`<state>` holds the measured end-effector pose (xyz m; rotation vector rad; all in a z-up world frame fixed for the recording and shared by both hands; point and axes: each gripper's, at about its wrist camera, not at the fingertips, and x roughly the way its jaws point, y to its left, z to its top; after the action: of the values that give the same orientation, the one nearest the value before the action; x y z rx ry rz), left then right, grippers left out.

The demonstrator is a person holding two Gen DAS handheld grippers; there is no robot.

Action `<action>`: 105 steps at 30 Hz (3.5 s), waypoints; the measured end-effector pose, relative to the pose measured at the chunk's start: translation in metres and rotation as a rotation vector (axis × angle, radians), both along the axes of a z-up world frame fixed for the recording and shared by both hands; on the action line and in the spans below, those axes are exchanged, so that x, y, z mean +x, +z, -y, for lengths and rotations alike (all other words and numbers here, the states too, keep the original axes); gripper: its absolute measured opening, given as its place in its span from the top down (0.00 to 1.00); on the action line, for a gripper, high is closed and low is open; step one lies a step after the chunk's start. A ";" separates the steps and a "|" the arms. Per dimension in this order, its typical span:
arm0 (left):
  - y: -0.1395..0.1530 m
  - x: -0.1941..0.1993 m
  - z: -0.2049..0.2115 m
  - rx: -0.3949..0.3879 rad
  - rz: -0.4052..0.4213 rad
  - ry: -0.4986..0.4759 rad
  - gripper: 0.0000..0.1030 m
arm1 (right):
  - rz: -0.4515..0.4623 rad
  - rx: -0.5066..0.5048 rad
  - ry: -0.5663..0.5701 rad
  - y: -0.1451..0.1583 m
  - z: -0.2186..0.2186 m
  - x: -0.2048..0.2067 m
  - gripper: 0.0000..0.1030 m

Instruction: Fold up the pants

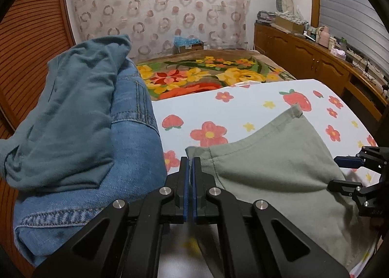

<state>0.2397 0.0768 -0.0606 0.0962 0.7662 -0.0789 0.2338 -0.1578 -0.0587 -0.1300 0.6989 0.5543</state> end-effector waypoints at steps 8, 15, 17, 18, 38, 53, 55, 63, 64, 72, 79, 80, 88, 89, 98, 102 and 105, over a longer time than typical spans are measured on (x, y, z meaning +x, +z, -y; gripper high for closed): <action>0.002 -0.014 0.005 -0.024 -0.016 -0.029 0.80 | 0.026 -0.014 -0.002 0.005 0.003 -0.012 0.53; 0.000 -0.034 0.013 -0.047 -0.017 -0.049 0.33 | 0.050 -0.006 -0.013 0.011 0.009 -0.032 0.53; -0.002 -0.042 0.014 -0.065 -0.019 -0.065 0.27 | 0.052 -0.001 -0.017 0.011 0.010 -0.037 0.53; -0.003 -0.045 0.016 -0.067 -0.023 -0.071 0.26 | 0.052 0.000 -0.017 0.011 0.010 -0.039 0.53; -0.025 -0.104 0.037 -0.061 -0.065 -0.090 0.26 | 0.029 0.003 -0.066 -0.001 0.017 -0.087 0.48; -0.024 -0.148 0.032 -0.090 -0.058 -0.078 0.26 | 0.046 0.014 -0.035 0.003 0.027 -0.133 0.48; -0.026 -0.155 0.031 -0.102 -0.059 -0.079 0.26 | 0.048 0.012 -0.026 0.002 0.028 -0.140 0.48; -0.030 -0.177 0.033 -0.165 -0.068 -0.094 0.53 | 0.053 0.002 -0.018 0.004 0.032 -0.158 0.48; -0.031 -0.178 0.033 -0.176 -0.073 -0.099 0.55 | 0.053 0.001 -0.016 0.004 0.032 -0.159 0.48; -0.046 -0.174 0.036 -0.195 -0.109 -0.093 0.77 | 0.038 -0.004 -0.009 -0.001 0.029 -0.159 0.48; -0.032 -0.185 0.025 -0.221 -0.044 -0.076 0.95 | 0.022 -0.003 -0.010 -0.006 0.029 -0.153 0.48; -0.028 -0.187 0.024 -0.213 -0.038 -0.077 0.95 | 0.020 -0.001 -0.011 -0.007 0.029 -0.153 0.48; -0.029 -0.183 0.005 -0.200 -0.067 -0.027 0.95 | 0.030 0.013 -0.001 -0.005 0.030 -0.156 0.48; -0.031 -0.183 0.004 -0.206 -0.073 -0.026 0.95 | 0.027 0.016 0.005 -0.006 0.030 -0.156 0.48; -0.043 -0.182 0.002 -0.185 -0.098 -0.002 0.54 | 0.015 0.011 0.040 -0.011 0.025 -0.159 0.48; -0.048 -0.182 0.003 -0.176 -0.115 -0.003 0.54 | 0.015 0.010 0.040 -0.012 0.023 -0.158 0.48; -0.050 -0.183 0.004 -0.171 -0.109 0.001 0.54 | 0.018 0.015 0.044 -0.011 0.021 -0.158 0.48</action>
<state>0.0568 0.0733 -0.1105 -0.0712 0.8648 -0.1489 0.0756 -0.1791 -0.0696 -0.1365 0.6757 0.5999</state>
